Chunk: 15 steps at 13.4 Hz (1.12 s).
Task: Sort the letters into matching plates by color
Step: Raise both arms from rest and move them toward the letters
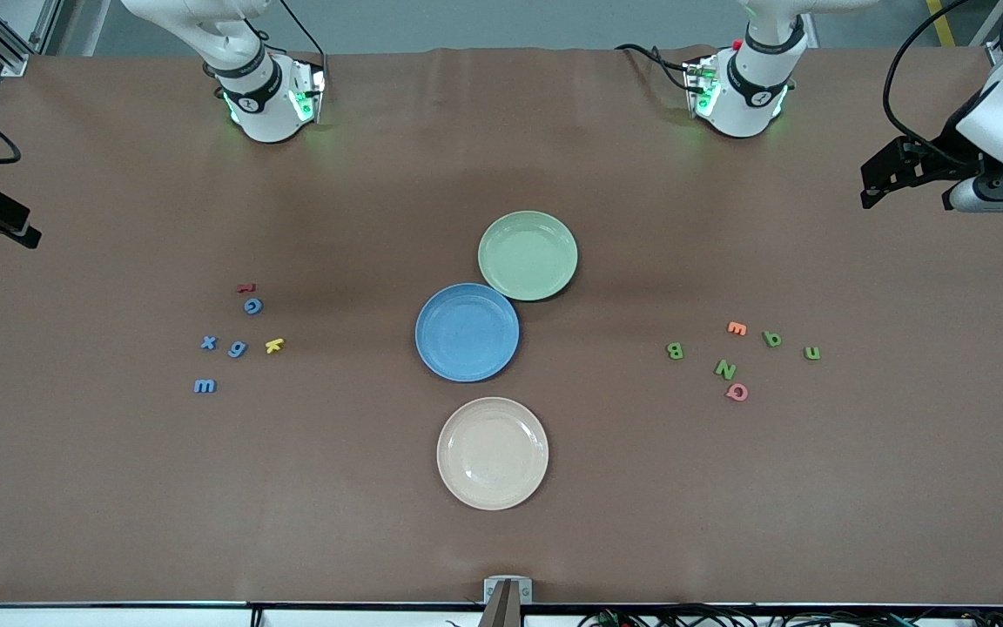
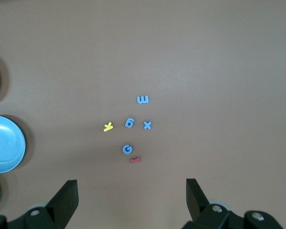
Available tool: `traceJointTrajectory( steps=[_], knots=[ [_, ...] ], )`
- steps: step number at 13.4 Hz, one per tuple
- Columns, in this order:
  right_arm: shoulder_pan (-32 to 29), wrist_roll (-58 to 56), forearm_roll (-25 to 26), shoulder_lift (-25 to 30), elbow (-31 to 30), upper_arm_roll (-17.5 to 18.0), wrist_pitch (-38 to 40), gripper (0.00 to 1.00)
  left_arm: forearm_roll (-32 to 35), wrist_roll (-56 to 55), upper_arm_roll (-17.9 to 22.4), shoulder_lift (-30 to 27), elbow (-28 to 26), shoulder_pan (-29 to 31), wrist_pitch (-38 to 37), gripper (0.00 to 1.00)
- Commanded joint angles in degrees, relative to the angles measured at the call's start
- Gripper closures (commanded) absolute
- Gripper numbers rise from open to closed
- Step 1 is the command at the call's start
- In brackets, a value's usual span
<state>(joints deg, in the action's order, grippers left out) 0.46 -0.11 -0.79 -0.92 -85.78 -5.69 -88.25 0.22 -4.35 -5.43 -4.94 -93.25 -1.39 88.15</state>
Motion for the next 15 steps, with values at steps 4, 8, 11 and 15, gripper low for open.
traceJointTrajectory(
  steps=[4,8,11,15],
  knots=[
    [-0.81,-0.06,1.06,-0.75,1.66,0.5,0.97,0.0,0.3,0.49,0.16,-0.17,0.7,0.25,0.27,0.0],
    [-0.81,-0.24,0.97,-2.59,1.49,0.5,0.97,0.0,0.3,0.13,0.16,1.06,1.4,0.25,0.27,0.0],
    [-0.55,-0.33,0.36,-5.58,1.58,0.59,0.8,0.0,0.3,0.05,0.16,2.03,1.14,0.25,0.53,0.0],
    [0.25,-0.94,0.62,-7.25,1.14,0.85,0.89,0.0,0.57,0.13,0.16,4.23,-3.41,1.92,7.89,0.0]
  ],
)
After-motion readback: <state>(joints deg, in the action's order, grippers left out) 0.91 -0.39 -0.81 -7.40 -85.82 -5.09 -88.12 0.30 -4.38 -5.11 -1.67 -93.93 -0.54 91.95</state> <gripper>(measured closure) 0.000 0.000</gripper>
